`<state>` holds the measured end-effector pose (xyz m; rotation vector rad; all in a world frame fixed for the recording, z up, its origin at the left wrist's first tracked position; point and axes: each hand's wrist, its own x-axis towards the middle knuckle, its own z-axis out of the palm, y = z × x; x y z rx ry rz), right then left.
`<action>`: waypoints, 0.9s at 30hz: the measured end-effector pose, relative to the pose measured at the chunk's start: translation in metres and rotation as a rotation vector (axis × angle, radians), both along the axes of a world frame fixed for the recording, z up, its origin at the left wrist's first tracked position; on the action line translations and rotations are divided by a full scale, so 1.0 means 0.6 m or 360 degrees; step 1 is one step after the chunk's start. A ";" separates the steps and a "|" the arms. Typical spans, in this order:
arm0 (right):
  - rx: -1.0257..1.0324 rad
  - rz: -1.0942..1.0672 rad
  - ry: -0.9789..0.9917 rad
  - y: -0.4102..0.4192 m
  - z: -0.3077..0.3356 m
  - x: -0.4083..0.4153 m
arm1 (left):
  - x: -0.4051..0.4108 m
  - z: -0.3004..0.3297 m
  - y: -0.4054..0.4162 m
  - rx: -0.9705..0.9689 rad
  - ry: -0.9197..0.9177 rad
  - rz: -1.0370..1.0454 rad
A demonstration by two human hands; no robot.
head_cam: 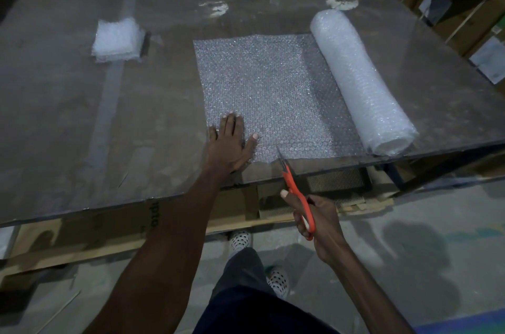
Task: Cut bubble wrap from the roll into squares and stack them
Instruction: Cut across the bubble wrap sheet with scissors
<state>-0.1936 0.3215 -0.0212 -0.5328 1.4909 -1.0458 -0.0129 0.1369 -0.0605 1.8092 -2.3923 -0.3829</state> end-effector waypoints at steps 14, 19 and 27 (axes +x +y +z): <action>0.0046 -0.0039 -0.0008 -0.018 0.006 0.004 | 0.001 -0.005 -0.002 -0.0054 -0.0013 0.0002; 0.0075 -0.0028 -0.0010 -0.010 0.003 0.002 | -0.001 -0.001 0.000 -0.0014 0.0000 0.0003; 0.0113 -0.0057 -0.0044 -0.004 0.002 0.002 | 0.001 -0.004 -0.002 -0.0042 -0.0023 -0.0012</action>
